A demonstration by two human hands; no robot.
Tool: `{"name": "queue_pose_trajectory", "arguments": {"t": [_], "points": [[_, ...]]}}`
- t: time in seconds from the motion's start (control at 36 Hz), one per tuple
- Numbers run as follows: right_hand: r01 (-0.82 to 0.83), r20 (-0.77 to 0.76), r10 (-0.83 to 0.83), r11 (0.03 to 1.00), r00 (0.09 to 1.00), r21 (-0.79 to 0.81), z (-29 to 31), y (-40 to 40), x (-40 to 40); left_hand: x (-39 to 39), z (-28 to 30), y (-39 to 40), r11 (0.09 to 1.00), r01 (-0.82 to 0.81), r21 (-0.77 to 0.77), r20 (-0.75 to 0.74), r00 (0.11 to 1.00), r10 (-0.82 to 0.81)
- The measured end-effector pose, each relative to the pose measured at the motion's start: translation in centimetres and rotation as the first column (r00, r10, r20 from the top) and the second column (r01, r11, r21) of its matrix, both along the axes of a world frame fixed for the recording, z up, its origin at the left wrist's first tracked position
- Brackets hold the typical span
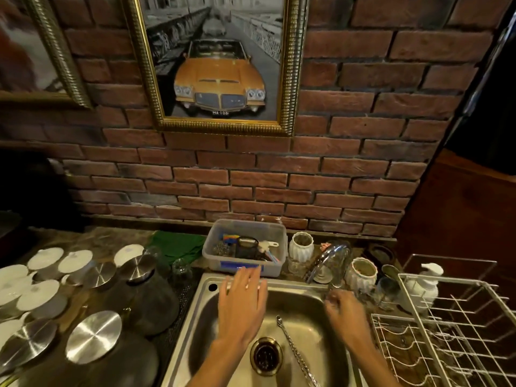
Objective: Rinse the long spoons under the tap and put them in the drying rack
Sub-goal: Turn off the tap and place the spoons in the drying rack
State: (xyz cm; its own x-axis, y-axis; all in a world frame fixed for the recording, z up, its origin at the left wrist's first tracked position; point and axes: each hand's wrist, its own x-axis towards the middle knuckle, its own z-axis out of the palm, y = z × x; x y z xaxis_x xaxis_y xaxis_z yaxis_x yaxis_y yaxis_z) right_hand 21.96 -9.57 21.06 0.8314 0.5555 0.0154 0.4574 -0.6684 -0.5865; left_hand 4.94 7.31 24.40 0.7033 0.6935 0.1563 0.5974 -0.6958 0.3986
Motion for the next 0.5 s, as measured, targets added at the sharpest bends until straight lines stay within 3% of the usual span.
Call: {"name": "queue_pose_trajectory", "arguments": {"t": [0.11,0.19,0.39,0.5], "points": [[-0.063,-0.099,0.055,0.995,0.994,-0.083,-2.8,1.0,-0.1,1.9,-4.2,-0.4,0.973,0.04,-0.229,-0.099,0.993,-0.064],[-0.09,-0.172,0.063,0.984,0.983,-0.152,-5.7,2.1,0.9,3.7,-8.6,-0.1,0.905,-0.021,-0.425,-0.126,0.991,-0.037],[-0.176,-0.391,0.044,0.934,0.919,-0.311,-13.2,4.0,3.6,7.9,-18.5,0.8,0.562,-0.263,-0.784,-0.249,0.963,0.103],[-0.245,-0.453,0.05,0.891,0.89,-0.383,-17.9,4.3,3.6,9.7,-22.9,1.5,0.487,-0.335,-0.806,-0.335,0.938,0.091]]}}
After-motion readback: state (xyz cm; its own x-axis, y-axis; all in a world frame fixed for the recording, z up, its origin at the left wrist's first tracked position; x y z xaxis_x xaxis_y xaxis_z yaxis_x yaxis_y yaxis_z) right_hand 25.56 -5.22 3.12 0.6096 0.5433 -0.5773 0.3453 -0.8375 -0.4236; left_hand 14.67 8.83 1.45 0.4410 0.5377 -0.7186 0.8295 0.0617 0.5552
